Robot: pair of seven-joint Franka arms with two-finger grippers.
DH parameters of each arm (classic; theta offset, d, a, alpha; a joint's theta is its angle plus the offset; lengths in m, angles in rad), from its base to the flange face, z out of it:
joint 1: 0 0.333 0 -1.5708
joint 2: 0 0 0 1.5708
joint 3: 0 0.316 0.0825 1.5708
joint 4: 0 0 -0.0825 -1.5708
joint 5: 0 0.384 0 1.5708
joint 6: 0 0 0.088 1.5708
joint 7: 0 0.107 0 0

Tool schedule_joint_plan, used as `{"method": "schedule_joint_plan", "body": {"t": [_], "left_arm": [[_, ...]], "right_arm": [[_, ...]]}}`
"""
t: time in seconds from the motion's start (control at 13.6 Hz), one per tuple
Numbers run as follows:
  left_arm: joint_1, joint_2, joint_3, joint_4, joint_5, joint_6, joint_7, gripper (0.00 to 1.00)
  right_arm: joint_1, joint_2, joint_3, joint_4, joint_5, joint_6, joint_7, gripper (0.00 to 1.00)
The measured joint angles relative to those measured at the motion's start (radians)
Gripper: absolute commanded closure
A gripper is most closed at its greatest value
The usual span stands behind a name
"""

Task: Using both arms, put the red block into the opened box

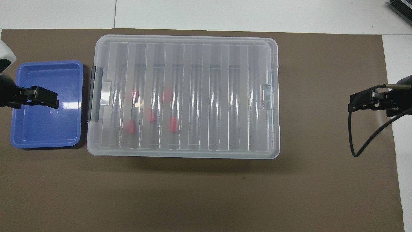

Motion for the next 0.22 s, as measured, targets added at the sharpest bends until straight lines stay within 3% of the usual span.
{"method": "schedule_joint_plan", "body": {"t": [0.22], "left_arm": [[0.000,0.000,0.000,0.000,-0.020,0.000,0.000,0.00]], "right_arm": [[0.000,0.000,0.000,0.000,0.000,0.000,0.000,0.00]]}}
